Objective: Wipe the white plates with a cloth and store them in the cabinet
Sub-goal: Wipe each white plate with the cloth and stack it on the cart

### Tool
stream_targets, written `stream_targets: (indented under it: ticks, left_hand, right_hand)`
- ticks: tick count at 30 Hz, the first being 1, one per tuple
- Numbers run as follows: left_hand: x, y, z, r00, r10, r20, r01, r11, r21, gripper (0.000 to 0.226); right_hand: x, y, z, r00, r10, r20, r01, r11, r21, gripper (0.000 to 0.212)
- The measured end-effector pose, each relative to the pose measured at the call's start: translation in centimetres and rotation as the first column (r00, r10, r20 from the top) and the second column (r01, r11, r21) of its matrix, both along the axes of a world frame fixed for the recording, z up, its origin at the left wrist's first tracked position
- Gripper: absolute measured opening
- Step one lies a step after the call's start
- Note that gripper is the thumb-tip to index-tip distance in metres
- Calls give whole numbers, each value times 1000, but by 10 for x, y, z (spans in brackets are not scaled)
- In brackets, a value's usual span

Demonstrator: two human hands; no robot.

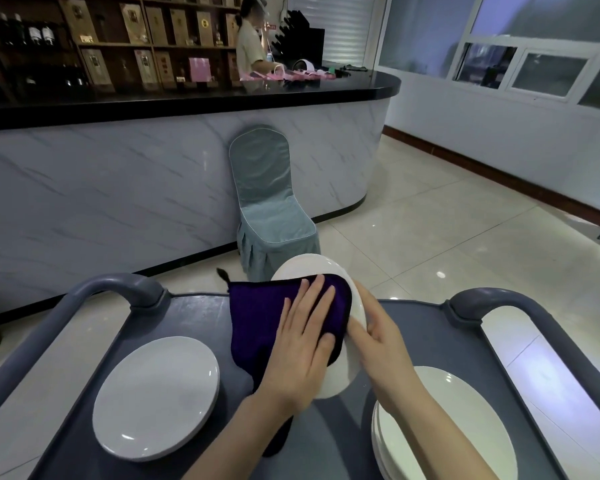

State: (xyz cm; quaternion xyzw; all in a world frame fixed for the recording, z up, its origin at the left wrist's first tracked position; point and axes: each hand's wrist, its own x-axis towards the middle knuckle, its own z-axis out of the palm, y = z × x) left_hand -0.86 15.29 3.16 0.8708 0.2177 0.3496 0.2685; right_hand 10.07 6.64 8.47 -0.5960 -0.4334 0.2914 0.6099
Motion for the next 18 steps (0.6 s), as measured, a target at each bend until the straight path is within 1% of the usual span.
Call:
stream_targets:
  ticks: [2,4,6,7,8,12,13,15,18]
  left_hand:
    - [3,6,4,1000,-8,28,10,996,-86,56]
    - [8,14,11,993,52,104,-32,983,-181,51]
    - [11,21,15,983,125,133,-88,962,-259,50]
    - [11,21,13,983,139,117,-105,960,-260,51]
    - [9,19,11,987,135,83,-113,968,-226,52]
    - [0,-11,-8,999,27,-29,-25,999,41,64]
    - [-2,-14,-11,999,17,-32,-15,998,64,65]
    - [-2,-9,-6,1000,15,-20,-15,1000,3,62]
    - [1,10,12,998,49,27,-43,985,-166,54]
  right_hand:
    - [1,-1,-2,999,-3,-32,3,1000,-5,45]
    - [0,-2,-2,1000,17,-18,-17,1000,-5,46]
    - [-2,-3,-2,999,33,11,-33,999,-10,48]
    - [-2,-2,-1,1000,28,14,-28,1000,-14,48]
    - [-1,-1,-1,1000,13,5,-12,1000,-17,48]
    - [1,5,-4,994,-76,-82,73,996,-43,47]
    - [-1,6,-5,992,-74,-103,69,996,-53,47]
    - [-4,6,-7,991,-45,-123,40,998,-49,45]
    - [-9,4,-8,995,10,-103,-14,999,-43,44]
